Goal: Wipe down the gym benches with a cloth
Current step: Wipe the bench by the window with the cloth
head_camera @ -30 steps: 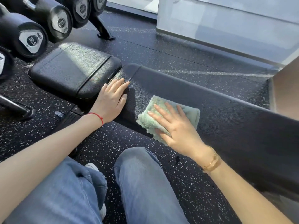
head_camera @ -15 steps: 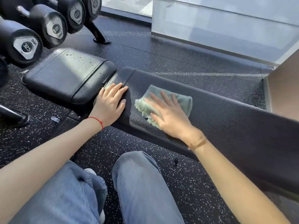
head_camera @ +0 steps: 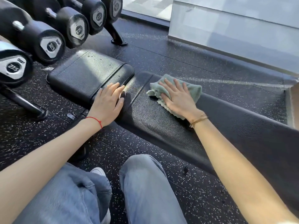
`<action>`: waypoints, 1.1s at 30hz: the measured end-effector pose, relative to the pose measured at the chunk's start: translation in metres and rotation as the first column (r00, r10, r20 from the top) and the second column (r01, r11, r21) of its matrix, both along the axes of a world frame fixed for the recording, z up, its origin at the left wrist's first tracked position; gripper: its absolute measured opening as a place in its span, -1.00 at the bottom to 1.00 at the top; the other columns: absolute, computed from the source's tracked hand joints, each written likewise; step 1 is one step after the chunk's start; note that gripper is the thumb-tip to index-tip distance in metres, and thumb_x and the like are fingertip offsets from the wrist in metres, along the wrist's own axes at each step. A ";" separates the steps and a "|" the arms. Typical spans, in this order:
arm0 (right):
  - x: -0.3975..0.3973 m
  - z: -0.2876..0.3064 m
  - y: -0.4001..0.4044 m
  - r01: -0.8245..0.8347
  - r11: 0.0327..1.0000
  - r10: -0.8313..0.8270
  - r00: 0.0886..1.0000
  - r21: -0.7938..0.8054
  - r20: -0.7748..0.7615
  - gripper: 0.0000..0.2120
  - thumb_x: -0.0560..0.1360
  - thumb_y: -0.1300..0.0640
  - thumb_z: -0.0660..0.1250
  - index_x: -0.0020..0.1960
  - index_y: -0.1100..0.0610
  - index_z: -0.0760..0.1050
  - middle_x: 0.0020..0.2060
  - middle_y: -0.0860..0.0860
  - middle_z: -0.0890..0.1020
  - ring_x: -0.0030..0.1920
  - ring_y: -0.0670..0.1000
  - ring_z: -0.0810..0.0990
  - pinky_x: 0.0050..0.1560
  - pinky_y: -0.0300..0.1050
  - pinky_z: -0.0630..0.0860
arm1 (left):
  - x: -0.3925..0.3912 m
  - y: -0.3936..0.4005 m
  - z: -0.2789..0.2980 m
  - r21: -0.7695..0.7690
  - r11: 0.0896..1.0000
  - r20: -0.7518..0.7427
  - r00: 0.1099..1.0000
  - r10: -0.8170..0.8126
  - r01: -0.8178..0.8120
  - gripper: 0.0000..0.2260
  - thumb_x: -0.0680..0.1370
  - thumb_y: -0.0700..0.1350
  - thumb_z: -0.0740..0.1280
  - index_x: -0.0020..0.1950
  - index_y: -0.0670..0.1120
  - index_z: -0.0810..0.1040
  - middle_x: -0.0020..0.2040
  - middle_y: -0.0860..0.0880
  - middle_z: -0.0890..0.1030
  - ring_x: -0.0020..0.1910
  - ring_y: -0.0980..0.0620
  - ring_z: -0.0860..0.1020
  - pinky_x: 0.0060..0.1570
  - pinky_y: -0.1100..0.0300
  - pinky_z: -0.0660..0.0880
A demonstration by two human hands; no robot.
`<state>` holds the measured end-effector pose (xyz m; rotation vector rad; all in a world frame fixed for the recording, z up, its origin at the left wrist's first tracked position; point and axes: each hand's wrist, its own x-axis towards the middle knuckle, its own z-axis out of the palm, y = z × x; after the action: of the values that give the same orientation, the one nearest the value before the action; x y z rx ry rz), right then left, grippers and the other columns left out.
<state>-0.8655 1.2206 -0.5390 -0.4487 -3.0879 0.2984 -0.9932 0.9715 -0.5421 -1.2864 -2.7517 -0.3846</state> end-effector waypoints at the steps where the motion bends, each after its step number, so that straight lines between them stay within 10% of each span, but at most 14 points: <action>1: -0.017 0.001 -0.014 -0.035 0.999 0.035 0.999 -0.004 -0.002 -0.49 0.65 -0.18 -0.09 0.58 -0.17 -0.08 0.58 -0.12 -0.06 0.57 0.05 -0.18 0.55 0.12 -0.26 | -0.006 -0.005 0.001 0.003 0.999 0.004 0.999 0.034 -0.034 -0.58 0.65 -0.06 0.14 0.51 -0.12 0.29 0.51 -0.11 0.30 0.51 -0.10 0.22 0.47 -0.15 0.12; 10: 0.007 -0.007 -0.068 -0.425 0.904 0.421 0.903 -0.046 -0.081 -0.48 0.63 -0.08 0.03 0.57 -0.19 0.01 0.57 -0.17 0.04 0.57 -0.04 -0.15 0.53 0.01 -0.33 | -0.026 -0.029 -0.004 0.020 0.977 0.017 0.977 0.213 -0.213 -0.57 0.65 -0.06 0.13 0.53 -0.10 0.26 0.55 -0.08 0.25 0.54 -0.08 0.15 0.50 -0.13 0.05; 17: -0.090 0.001 -0.020 -0.101 0.995 0.100 0.995 -0.006 -0.013 -0.49 0.66 -0.15 -0.05 0.58 -0.14 -0.02 0.58 -0.08 0.00 0.58 0.06 -0.11 0.55 0.11 -0.23 | -0.030 -0.041 -0.011 -0.033 0.967 -0.014 0.967 0.253 -0.253 -0.54 0.64 -0.03 0.13 0.55 -0.06 0.23 0.55 -0.09 0.23 0.54 -0.10 0.14 0.48 -0.19 0.06; 27: -0.027 -0.010 -0.078 -0.470 0.882 0.467 0.876 0.001 -0.119 -0.47 0.61 -0.07 0.05 0.56 -0.14 0.07 0.56 -0.14 0.12 0.57 -0.01 -0.08 0.54 0.03 -0.29 | -0.046 -0.045 -0.010 -0.015 0.955 0.030 0.954 0.298 -0.297 -0.55 0.65 -0.02 0.12 0.55 -0.04 0.23 0.55 -0.07 0.23 0.54 -0.09 0.14 0.49 -0.19 0.05; 33: -0.105 -0.003 -0.047 -0.188 0.980 0.180 0.976 -0.059 -0.119 -0.53 0.64 -0.09 0.03 0.54 -0.18 0.11 0.56 -0.16 0.09 0.58 -0.03 -0.07 0.54 0.00 -0.27 | -0.053 -0.050 -0.011 -0.017 0.960 0.012 0.960 0.278 -0.278 -0.55 0.65 -0.01 0.13 0.54 -0.05 0.25 0.54 -0.08 0.25 0.53 -0.08 0.15 0.48 -0.20 0.07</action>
<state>-0.9707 1.1736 -0.5423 -0.1402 -3.0179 0.4201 -1.0465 0.9218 -0.5529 -0.8812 -2.8958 -0.3502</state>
